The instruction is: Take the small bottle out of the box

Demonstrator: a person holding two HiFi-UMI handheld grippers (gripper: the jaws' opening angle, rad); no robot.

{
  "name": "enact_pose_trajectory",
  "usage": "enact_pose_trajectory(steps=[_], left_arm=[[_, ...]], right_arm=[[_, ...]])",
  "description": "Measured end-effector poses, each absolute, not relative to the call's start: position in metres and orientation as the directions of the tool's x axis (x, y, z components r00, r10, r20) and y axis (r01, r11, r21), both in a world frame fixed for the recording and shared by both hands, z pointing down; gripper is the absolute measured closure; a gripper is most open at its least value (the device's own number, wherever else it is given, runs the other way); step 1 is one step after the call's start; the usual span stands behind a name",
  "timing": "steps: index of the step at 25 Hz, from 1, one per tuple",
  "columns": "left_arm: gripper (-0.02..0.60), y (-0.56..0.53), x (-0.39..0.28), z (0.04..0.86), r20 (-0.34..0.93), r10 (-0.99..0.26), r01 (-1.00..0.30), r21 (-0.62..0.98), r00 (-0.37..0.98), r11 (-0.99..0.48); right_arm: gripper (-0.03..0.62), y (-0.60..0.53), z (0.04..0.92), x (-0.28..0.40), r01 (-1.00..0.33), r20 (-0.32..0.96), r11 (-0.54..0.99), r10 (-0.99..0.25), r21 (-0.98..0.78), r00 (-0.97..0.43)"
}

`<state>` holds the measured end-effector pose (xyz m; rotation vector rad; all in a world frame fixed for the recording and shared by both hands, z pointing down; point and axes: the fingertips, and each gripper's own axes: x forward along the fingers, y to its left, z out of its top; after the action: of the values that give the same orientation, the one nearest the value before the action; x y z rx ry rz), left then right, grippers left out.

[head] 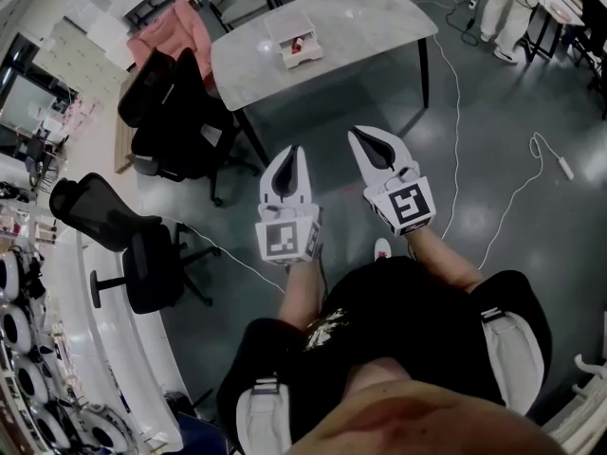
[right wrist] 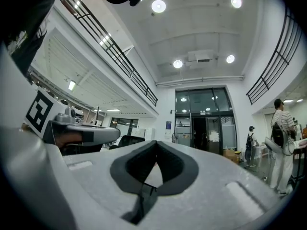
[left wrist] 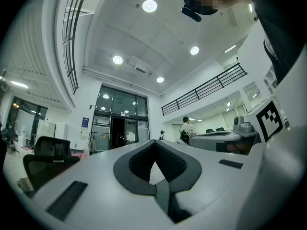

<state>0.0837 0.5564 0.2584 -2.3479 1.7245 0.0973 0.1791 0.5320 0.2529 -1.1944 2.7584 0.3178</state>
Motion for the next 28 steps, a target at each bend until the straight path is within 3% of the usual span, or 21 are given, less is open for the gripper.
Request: enact_pose_trajectory(steps=[28], left_arm=[[0.569, 0.43, 0.144, 0.276, -0.169, -0.941, -0.949, -0.171, 0.294, -0.266]], right_arm=[[0.599, 0.403, 0.267, 0.228, -0.689, -0.214, 0.717, -0.66, 0.108, -0.72]])
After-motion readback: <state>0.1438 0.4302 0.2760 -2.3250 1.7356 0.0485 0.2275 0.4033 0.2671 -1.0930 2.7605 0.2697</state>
